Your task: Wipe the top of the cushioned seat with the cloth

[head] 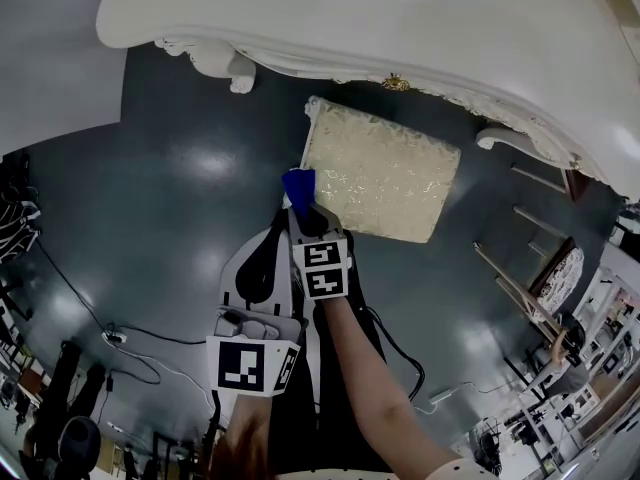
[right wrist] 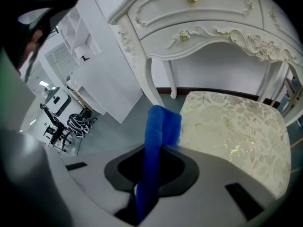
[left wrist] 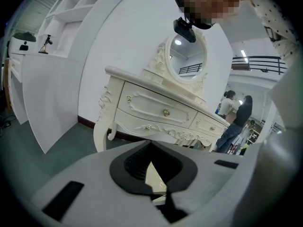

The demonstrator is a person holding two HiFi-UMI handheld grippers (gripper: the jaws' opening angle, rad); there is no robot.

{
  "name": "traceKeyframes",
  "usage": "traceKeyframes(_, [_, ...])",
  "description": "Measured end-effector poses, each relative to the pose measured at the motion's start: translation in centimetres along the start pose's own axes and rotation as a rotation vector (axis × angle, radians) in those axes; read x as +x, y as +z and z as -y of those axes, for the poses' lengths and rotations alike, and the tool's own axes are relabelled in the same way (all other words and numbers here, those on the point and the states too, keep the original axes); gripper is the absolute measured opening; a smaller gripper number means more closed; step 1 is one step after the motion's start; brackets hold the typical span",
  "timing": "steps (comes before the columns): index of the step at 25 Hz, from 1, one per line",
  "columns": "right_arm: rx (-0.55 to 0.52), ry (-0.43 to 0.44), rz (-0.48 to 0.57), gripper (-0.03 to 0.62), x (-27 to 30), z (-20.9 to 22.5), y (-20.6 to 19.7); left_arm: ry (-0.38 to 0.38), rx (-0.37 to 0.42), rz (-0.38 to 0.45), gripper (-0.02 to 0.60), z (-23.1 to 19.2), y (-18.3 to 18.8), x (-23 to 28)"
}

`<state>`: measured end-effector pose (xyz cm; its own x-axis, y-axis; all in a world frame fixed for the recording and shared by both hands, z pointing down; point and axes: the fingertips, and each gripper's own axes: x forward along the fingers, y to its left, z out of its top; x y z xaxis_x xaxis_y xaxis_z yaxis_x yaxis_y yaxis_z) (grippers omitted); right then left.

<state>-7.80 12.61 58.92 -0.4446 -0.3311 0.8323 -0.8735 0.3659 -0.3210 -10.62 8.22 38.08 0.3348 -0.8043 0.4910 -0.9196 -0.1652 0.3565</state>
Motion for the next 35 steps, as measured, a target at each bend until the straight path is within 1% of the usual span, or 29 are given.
traceKeyframes(3, [-0.001,0.008,0.073,0.061,-2.8,0.5,2.0,-0.022,0.003,0.02,-0.002,1.3,0.9,0.5])
traceKeyframes(6, [0.028,-0.022,0.157,0.061,-7.2,2.2,4.6,-0.063,0.02,0.058,-0.002,3.4,3.0,0.9])
traceKeyframes(9, [0.068,-0.055,0.246,0.061,-12.9,3.8,7.8,-0.121,0.051,0.112,-0.002,6.4,6.8,1.1])
traceKeyframes(11, [0.075,-0.066,0.296,0.061,-17.5,4.2,9.7,-0.168,0.063,0.146,-0.002,9.0,9.6,0.7])
traceKeyframes(14, [0.084,-0.086,0.376,0.061,-25.0,4.4,12.4,-0.242,0.087,0.193,-0.002,13.5,13.9,-1.0])
traceKeyframes(18, [0.088,-0.125,0.525,0.061,-33.6,5.1,17.0,-0.346,0.127,0.281,-0.002,18.6,20.2,-3.0])
traceKeyframes(20, [0.09,-0.144,0.584,0.061,-37.6,5.2,18.4,-0.398,0.143,0.309,-0.002,21.3,22.7,-4.3])
traceKeyframes(24, [0.105,-0.163,0.676,0.061,-44.8,4.8,19.7,-0.479,0.184,0.341,-0.002,26.4,26.5,-7.6])
traceKeyframes(27, [0.112,-0.155,0.752,0.061,-49.0,4.1,20.6,-0.531,0.222,0.369,-0.002,28.8,28.5,-10.0])
traceKeyframes(29, [0.102,-0.15,0.798,0.061,-51.4,3.3,20.9,-0.559,0.223,0.379,-0.002,29.8,29.2,-11.4])
traceKeyframes(33, [0.05,-0.169,0.844,0.061,-54.7,2.7,20.8,-0.592,0.228,0.367,-0.002,31.2,28.5,-13.0])
traceKeyframes(35, [0.043,-0.174,0.854,0.061,-55.7,2.7,20.2,-0.608,0.235,0.367,-0.002,32.0,27.9,-13.8])
